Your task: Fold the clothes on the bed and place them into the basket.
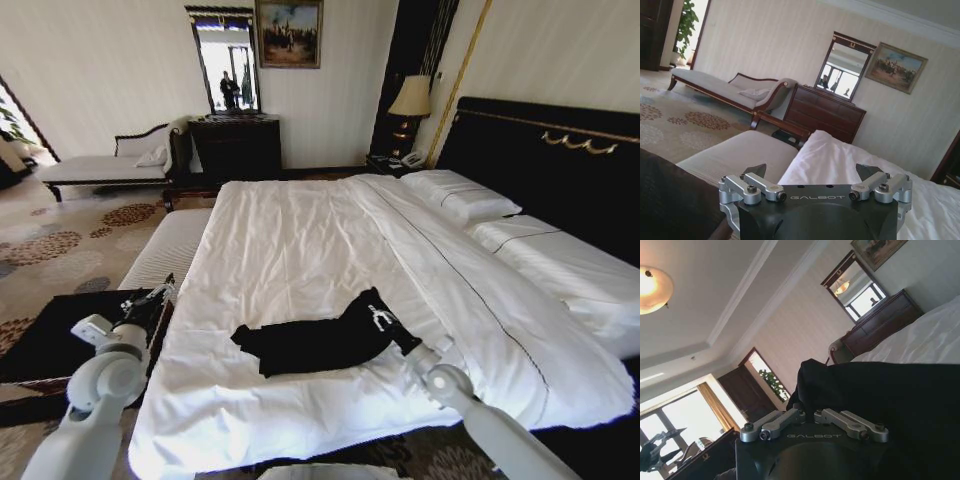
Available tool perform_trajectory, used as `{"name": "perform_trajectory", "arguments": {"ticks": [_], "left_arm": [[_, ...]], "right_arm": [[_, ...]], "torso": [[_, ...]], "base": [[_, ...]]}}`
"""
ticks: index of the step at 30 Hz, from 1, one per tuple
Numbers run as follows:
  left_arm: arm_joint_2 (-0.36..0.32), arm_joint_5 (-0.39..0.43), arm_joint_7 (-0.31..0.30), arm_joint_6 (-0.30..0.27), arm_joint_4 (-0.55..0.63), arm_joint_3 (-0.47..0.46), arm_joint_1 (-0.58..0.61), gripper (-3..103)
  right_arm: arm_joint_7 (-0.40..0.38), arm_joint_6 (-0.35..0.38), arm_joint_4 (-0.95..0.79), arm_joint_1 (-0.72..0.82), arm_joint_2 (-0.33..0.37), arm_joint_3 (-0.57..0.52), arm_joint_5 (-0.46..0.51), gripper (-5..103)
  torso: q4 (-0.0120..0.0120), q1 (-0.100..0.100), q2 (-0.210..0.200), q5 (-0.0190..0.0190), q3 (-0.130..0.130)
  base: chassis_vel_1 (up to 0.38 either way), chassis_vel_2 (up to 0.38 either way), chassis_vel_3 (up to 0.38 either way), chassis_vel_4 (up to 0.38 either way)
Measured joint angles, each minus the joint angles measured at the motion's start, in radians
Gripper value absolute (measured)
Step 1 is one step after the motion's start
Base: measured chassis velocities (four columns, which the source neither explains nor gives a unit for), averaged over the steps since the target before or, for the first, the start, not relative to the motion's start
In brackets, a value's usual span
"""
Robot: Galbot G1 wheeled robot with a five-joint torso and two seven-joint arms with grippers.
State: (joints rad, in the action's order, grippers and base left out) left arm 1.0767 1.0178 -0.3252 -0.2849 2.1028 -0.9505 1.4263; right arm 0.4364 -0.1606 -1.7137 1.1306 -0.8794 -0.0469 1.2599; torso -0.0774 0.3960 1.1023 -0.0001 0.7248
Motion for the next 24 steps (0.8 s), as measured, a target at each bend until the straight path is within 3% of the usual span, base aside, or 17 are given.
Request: {"name": "perform_trajectory", "arguments": {"ticks": [9, 13, 24], "left_arm": [[-0.103, 0.043, 0.047, 0.018, -0.123, -0.198, 0.041, 100], [-0.146, 0.072, 0.072, 0.034, -0.171, -0.232, 0.041, 100], [-0.146, 0.075, 0.079, 0.046, -0.244, -0.263, 0.046, 100]], "right_arm": [[-0.018, -0.01, 0.119, -0.128, -0.093, 0.222, -0.068, 2], [-0.02, -0.016, 0.176, -0.168, -0.117, 0.272, -0.078, 2], [-0.021, -0.024, 0.199, -0.269, -0.067, 0.379, -0.068, 2]], "torso": [[-0.0003, 0.0, 0.0, -0.0002, 0.0], [-0.0005, 0.0, 0.0, 0.0, 0.0], [-0.0005, 0.0, 0.0, -0.0002, 0.0]], "base": [[0.0, 0.0, 0.0, 0.0], [0.0, 0.0, 0.0, 0.0], [0.0, 0.0, 0.0, 0.0]]}}
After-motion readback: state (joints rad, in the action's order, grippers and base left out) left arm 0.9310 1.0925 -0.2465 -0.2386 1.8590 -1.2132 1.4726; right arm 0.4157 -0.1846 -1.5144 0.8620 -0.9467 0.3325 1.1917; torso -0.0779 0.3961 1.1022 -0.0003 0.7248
